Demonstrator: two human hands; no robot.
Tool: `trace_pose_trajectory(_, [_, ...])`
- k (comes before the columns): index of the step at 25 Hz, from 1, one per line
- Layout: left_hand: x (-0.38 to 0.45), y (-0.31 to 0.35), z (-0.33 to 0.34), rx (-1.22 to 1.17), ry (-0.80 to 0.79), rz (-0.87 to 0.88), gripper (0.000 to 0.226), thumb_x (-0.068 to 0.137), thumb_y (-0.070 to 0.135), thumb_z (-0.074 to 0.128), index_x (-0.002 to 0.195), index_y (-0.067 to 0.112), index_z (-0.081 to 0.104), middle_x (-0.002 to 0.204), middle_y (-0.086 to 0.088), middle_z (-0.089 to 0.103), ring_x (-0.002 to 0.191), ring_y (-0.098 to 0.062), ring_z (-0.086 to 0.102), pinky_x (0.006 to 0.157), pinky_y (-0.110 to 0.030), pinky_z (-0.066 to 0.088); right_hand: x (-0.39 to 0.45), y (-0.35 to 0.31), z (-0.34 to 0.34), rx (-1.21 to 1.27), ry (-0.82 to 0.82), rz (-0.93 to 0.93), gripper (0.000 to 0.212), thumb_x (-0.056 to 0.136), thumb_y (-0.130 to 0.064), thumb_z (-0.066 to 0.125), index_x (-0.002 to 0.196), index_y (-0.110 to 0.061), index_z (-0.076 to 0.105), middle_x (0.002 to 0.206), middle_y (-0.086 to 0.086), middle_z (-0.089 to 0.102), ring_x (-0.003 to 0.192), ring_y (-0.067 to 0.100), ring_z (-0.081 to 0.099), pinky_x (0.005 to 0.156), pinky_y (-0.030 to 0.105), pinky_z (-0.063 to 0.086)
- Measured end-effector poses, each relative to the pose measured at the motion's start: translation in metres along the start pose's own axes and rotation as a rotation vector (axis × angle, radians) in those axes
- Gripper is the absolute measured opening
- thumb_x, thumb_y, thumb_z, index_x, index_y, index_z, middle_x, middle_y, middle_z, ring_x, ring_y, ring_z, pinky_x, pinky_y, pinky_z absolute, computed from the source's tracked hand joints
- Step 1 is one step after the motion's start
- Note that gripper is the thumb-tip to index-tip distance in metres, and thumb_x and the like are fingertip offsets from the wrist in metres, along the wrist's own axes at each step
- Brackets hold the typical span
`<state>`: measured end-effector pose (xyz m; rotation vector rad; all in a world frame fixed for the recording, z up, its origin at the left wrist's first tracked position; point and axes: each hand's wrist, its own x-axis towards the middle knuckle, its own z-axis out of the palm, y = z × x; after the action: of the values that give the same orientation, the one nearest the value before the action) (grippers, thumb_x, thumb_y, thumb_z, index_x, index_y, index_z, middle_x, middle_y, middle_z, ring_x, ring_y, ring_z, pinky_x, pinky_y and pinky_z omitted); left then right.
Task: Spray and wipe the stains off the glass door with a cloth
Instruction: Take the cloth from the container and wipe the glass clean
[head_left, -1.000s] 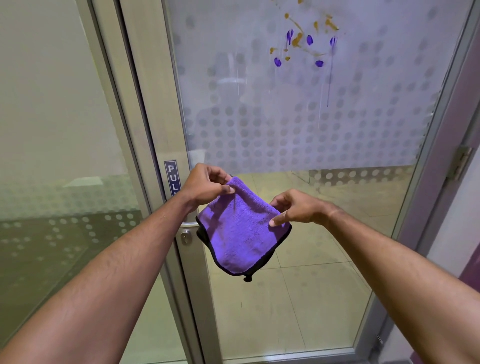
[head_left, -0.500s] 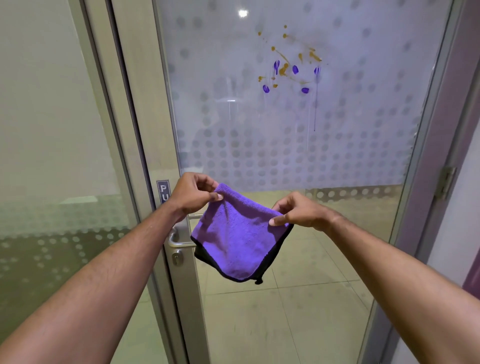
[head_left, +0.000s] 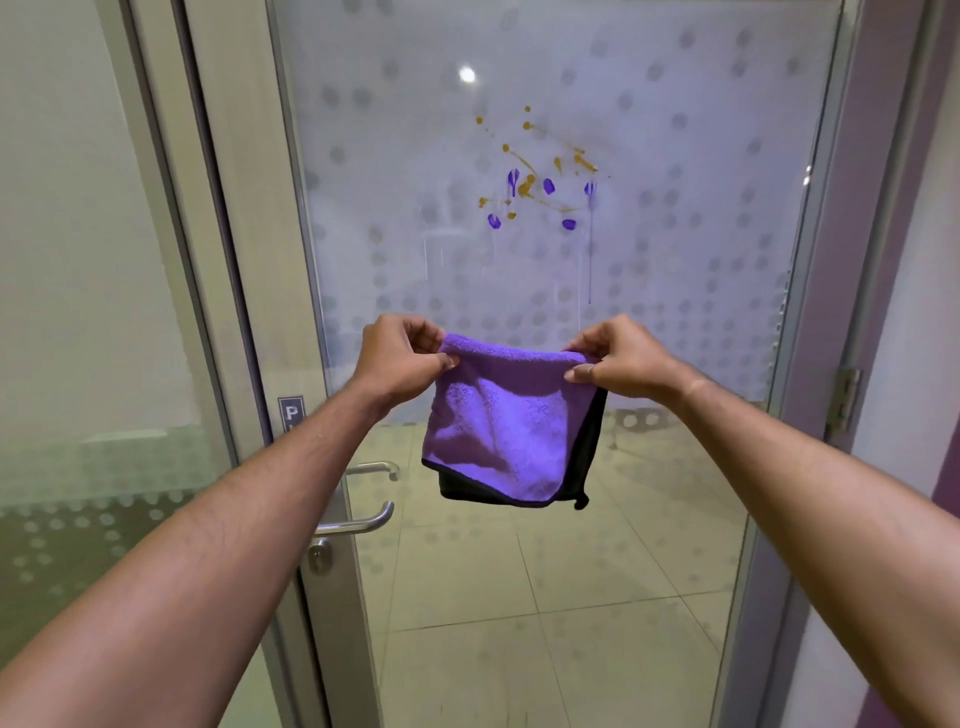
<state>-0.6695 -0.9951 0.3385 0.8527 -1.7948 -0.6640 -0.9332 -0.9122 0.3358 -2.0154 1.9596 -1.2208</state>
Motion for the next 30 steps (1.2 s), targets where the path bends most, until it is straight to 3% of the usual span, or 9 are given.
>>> trace_pose_trajectory(3, [0.009, 0.016, 0.016, 0.029, 0.059, 0.031, 0.011, 0.071, 0.001, 0.079, 0.077, 0.009, 0.074, 0.069, 0.000, 0.070, 0.055, -0.001, 0.057, 0.058, -0.013, 0.050, 0.004, 0.000, -0.014, -0.072, 0.137, -0.001, 0.018, 0.074, -0.009, 0.073, 0.087, -0.019, 0.077, 0.076, -0.002, 0.074, 0.073, 0.011, 0.064, 0.068, 0.028, 0.054])
trace_pose_trajectory(8, [0.035, 0.035, 0.038, 0.054, 0.126, 0.110, 0.011, 0.069, 0.009, 0.080, 0.073, 0.015, 0.072, 0.067, 0.002, 0.069, 0.061, -0.009, 0.061, 0.073, -0.029, 0.059, 0.018, 0.001, -0.027, -0.206, 0.373, 0.024, 0.021, 0.077, -0.009, 0.069, 0.092, -0.022, 0.076, 0.073, -0.005, 0.063, 0.077, 0.014, 0.056, 0.069, 0.019, 0.037])
trace_pose_trajectory(13, [0.064, 0.043, 0.058, 0.054, 0.137, 0.157, 0.010, 0.067, 0.015, 0.081, 0.073, 0.017, 0.073, 0.067, 0.005, 0.071, 0.061, -0.008, 0.064, 0.076, -0.035, 0.061, 0.038, 0.011, -0.037, -0.240, 0.509, 0.027, 0.025, 0.075, -0.006, 0.065, 0.092, -0.019, 0.076, 0.076, -0.003, 0.068, 0.077, 0.014, 0.060, 0.067, 0.021, 0.040])
trace_pose_trajectory(17, [0.095, 0.047, 0.068, 0.046, 0.148, 0.208, 0.010, 0.066, 0.017, 0.079, 0.075, 0.013, 0.075, 0.069, 0.002, 0.072, 0.063, -0.010, 0.066, 0.076, -0.036, 0.061, 0.066, 0.016, -0.043, -0.269, 0.671, -0.022, 0.029, 0.074, -0.003, 0.061, 0.094, -0.016, 0.076, 0.091, 0.005, 0.075, 0.090, 0.024, 0.066, 0.074, 0.023, 0.047])
trace_pose_trajectory(23, [0.135, 0.063, 0.075, 0.061, 0.220, 0.273, 0.010, 0.063, 0.025, 0.071, 0.069, 0.018, 0.072, 0.065, 0.007, 0.071, 0.068, -0.013, 0.071, 0.074, -0.033, 0.060, 0.110, 0.015, -0.047, -0.329, 0.921, -0.067, 0.032, 0.076, 0.003, 0.057, 0.101, -0.010, 0.073, 0.098, 0.012, 0.071, 0.098, 0.034, 0.054, 0.076, 0.016, 0.026])
trace_pose_trajectory(28, [0.147, 0.077, 0.081, 0.121, 0.322, 0.317, 0.006, 0.066, 0.017, 0.068, 0.071, 0.019, 0.071, 0.065, 0.007, 0.069, 0.069, -0.014, 0.069, 0.076, -0.030, 0.057, 0.132, 0.021, -0.036, -0.288, 1.076, -0.057, 0.030, 0.078, -0.003, 0.058, 0.107, -0.008, 0.066, 0.105, 0.018, 0.056, 0.100, 0.035, 0.047, 0.087, 0.021, 0.030])
trace_pose_trajectory(30, [0.149, 0.080, 0.085, 0.141, 0.363, 0.318, 0.008, 0.067, 0.016, 0.066, 0.072, 0.019, 0.071, 0.067, 0.005, 0.070, 0.071, -0.017, 0.069, 0.077, -0.030, 0.057, 0.136, 0.024, -0.026, -0.326, 1.164, 0.002, 0.023, 0.079, -0.011, 0.064, 0.102, -0.013, 0.062, 0.104, 0.016, 0.050, 0.097, 0.033, 0.045, 0.088, 0.032, 0.037])
